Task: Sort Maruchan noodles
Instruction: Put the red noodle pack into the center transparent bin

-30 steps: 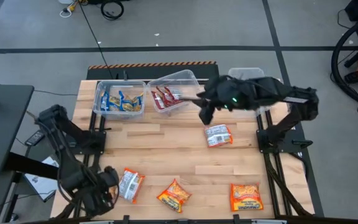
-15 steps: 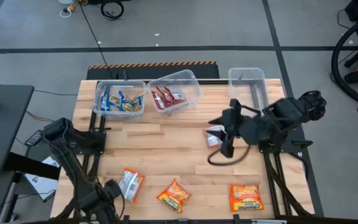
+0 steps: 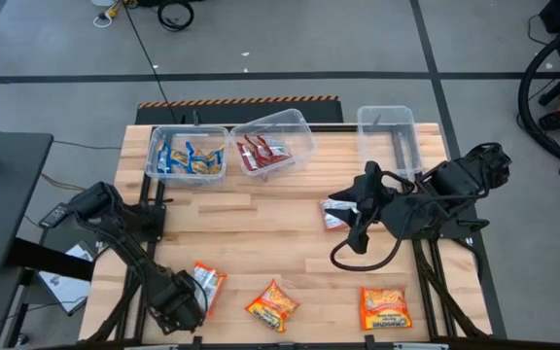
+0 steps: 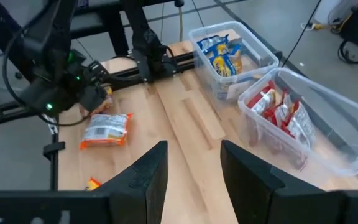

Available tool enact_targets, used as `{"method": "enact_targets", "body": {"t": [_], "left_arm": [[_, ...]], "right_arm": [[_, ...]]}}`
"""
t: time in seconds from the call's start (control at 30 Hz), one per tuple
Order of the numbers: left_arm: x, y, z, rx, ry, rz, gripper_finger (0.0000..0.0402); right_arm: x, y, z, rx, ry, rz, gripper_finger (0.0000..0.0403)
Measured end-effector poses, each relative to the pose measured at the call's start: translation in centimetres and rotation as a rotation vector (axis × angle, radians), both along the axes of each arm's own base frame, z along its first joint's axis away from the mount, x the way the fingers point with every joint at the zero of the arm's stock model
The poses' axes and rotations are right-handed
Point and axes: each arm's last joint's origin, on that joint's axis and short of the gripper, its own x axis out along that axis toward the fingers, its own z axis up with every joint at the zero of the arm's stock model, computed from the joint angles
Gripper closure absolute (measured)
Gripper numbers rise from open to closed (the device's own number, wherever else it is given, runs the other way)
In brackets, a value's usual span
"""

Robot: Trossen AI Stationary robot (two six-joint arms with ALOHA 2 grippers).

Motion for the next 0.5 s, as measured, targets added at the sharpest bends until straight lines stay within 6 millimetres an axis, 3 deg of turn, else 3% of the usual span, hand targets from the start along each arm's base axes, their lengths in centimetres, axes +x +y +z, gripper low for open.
{"method": "enact_targets", "body": {"t": [0.27, 0.4, 0.5], "left_arm": [[-1.4, 1.8, -2.8, 0.014, 0.083, -0.034, 0.0097], [-0.1, 1.6, -3.1, -0.041, -0.049, -0.059, 0.0097], [2.1, 2.3, -2.5, -0.049, -0.156, -0.049, 0.0097]], "right_arm": [[0.4, 0.3, -1.0, 0.045, 0.008, -0.039, 0.025], [0.6, 0.4, -1.7, 0.046, 0.028, -0.048, 0.025], [0.7, 0.4, -2.1, 0.04, 0.038, -0.048, 0.025]]}}
